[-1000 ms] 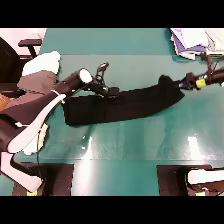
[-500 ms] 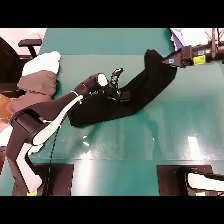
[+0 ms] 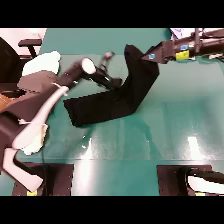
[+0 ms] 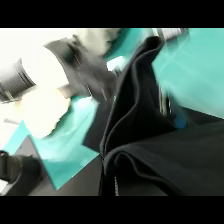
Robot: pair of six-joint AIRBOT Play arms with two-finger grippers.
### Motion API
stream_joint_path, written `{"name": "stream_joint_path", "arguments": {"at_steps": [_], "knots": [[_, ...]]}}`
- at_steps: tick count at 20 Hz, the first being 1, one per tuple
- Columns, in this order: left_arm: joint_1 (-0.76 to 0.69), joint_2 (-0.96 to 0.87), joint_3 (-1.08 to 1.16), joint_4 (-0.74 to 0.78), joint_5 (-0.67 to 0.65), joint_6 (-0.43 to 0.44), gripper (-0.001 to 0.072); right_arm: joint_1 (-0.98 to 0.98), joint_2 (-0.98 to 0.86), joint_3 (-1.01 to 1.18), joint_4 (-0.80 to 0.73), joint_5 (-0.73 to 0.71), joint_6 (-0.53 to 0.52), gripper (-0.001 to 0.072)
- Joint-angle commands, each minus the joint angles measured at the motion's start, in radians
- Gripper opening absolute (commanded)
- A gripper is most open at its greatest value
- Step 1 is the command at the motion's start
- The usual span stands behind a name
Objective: Fold the shirts.
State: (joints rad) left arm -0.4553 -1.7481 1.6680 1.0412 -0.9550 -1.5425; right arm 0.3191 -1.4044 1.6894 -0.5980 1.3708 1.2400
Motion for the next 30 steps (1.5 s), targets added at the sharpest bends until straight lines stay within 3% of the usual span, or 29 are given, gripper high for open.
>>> {"name": "stream_joint_path", "arguments": {"at_steps": [1,5,6,7,8,10,12,15,21,23,30], "knots": [[0.152,0.192,0.003,0.160,-0.066,0.006,0.0024,0.144,-0.026,0.002,0.005,-0.086,-0.014,0.0017],[0.341,0.420,0.002,0.241,-0.105,0.006,0.0024,0.447,-0.156,0.005,0.005,-0.338,-0.058,0.0022],[0.378,0.468,0.002,0.267,-0.114,0.006,0.0025,0.517,-0.204,0.025,0.004,-0.376,-0.088,0.0115],[0.409,0.505,0.002,0.280,-0.119,0.006,0.0024,0.569,-0.252,0.057,0.000,-0.390,-0.107,0.0360],[0.435,0.535,0.002,0.286,-0.127,0.006,0.0024,0.607,-0.300,0.101,-0.008,-0.373,-0.110,0.0528],[0.474,0.577,0.003,0.289,-0.162,0.006,0.0025,0.618,-0.364,0.178,-0.016,-0.291,-0.103,0.0517],[0.487,0.583,0.005,0.292,-0.206,0.007,0.0024,0.569,-0.375,0.197,-0.112,-0.215,-0.031,0.0461],[0.487,0.581,0.004,0.291,-0.257,0.018,0.0024,0.440,-0.362,0.160,-0.230,-0.104,0.027,0.0461],[0.487,0.580,0.004,0.287,-0.277,0.018,0.0025,0.090,-0.252,-0.179,-0.241,-0.119,0.039,0.0463],[0.486,0.581,-0.001,0.283,-0.269,0.016,0.0025,0.011,-0.254,-0.259,-0.231,-0.131,0.040,0.0584],[0.486,0.578,-0.003,0.261,-0.257,0.017,0.0025,0.015,-0.422,-0.295,-0.095,-0.141,0.035,0.0584]]}}
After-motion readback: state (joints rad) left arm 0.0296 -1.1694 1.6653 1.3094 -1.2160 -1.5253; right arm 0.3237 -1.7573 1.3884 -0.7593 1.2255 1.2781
